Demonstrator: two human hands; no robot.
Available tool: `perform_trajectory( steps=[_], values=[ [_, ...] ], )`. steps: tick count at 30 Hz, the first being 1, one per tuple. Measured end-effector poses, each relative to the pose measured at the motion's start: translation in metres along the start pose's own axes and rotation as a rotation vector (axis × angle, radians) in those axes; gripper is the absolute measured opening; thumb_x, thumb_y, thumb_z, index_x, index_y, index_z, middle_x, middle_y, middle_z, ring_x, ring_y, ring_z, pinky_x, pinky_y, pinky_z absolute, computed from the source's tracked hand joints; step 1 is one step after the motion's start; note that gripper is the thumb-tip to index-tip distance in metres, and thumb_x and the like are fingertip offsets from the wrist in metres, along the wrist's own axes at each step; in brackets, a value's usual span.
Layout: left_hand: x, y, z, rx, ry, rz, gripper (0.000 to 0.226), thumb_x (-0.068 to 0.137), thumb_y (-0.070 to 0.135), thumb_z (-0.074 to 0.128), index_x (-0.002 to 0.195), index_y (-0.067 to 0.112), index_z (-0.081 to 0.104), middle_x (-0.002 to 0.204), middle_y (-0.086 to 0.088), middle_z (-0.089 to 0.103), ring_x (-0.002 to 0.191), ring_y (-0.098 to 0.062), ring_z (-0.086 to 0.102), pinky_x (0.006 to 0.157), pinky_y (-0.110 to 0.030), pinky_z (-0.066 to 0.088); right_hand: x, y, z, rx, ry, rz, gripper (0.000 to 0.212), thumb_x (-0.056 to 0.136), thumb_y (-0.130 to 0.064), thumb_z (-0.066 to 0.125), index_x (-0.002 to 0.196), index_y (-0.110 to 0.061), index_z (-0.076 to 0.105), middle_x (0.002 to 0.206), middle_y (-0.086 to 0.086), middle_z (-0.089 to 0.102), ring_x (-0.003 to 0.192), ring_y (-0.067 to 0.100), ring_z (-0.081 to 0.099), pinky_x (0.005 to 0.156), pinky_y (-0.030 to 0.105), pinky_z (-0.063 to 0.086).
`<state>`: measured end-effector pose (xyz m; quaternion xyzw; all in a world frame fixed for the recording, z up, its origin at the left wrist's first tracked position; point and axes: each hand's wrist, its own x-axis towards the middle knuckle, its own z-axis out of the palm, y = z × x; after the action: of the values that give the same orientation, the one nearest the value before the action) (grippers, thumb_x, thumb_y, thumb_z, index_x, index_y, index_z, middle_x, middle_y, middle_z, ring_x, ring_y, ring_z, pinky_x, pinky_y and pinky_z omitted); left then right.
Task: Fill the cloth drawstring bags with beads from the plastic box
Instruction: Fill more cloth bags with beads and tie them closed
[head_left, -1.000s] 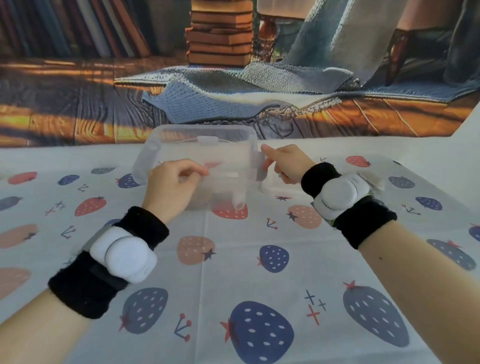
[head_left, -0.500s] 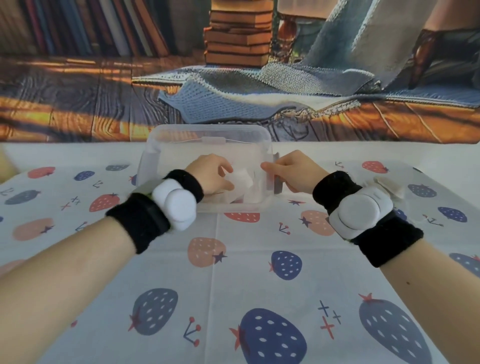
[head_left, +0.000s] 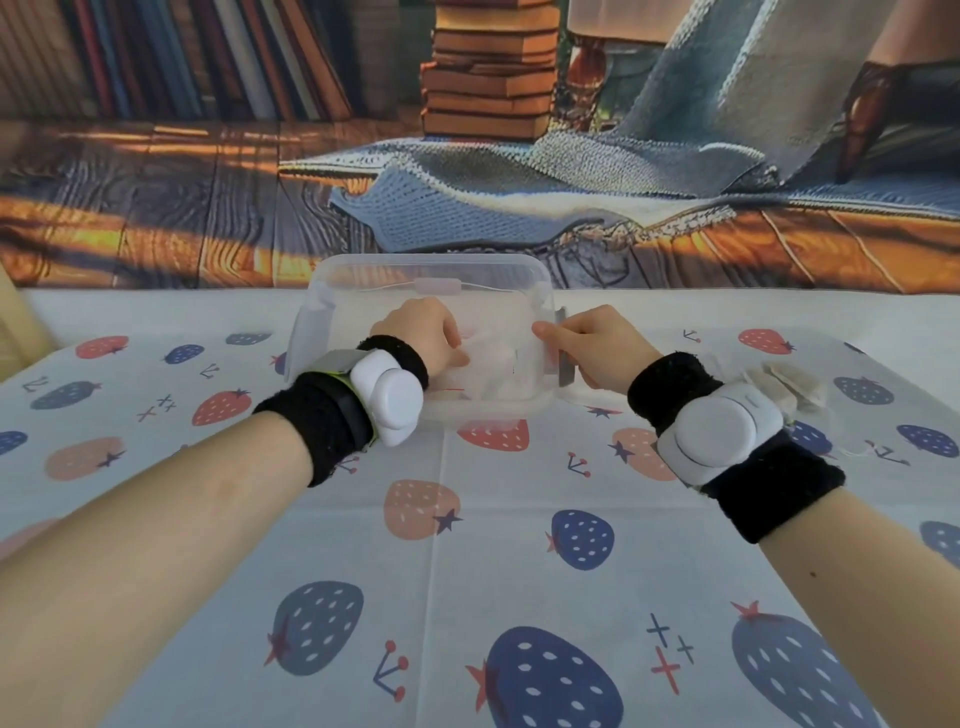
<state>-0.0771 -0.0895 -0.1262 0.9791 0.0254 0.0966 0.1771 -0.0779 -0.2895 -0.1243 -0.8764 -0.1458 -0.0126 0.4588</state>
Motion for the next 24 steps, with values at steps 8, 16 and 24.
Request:
perform_trajectory(
  steps=[8,16,24],
  values=[
    [-0.032,-0.022,-0.045,-0.299,0.249,0.237,0.014,0.077,0.025,0.076,0.076,0.012,0.07,0.08,0.0,0.068,0.065,-0.007,0.057,0.069,-0.032,0.049,0.029,-0.005,0.013,-0.022,0.152,0.076,0.043,0.094,-0.039,0.049,0.074,-0.003,0.062,0.07,0.018,0.052,0.066,0.025,0.047,0.068,0.031,0.041],
    [-0.077,-0.042,-0.062,-0.435,0.268,0.287,0.017,0.088,0.013,0.064,0.073,0.021,0.06,0.071,0.009,0.061,0.054,-0.005,0.055,0.055,-0.009,0.039,0.044,-0.006,0.012,-0.214,0.218,0.16,0.042,0.094,-0.036,0.049,0.067,-0.006,0.056,0.068,0.02,0.058,0.052,0.024,0.045,0.062,0.034,0.045],
    [-0.093,-0.094,-0.02,-0.704,0.162,0.122,0.011,0.096,0.006,0.049,0.088,0.004,0.056,0.069,-0.016,0.061,0.054,-0.015,0.056,0.049,-0.024,0.046,0.041,-0.052,0.033,-0.069,0.259,-0.195,0.025,0.093,-0.018,0.052,0.077,-0.004,0.064,0.057,0.004,0.047,0.049,0.008,0.045,0.051,0.023,0.034]
  ],
)
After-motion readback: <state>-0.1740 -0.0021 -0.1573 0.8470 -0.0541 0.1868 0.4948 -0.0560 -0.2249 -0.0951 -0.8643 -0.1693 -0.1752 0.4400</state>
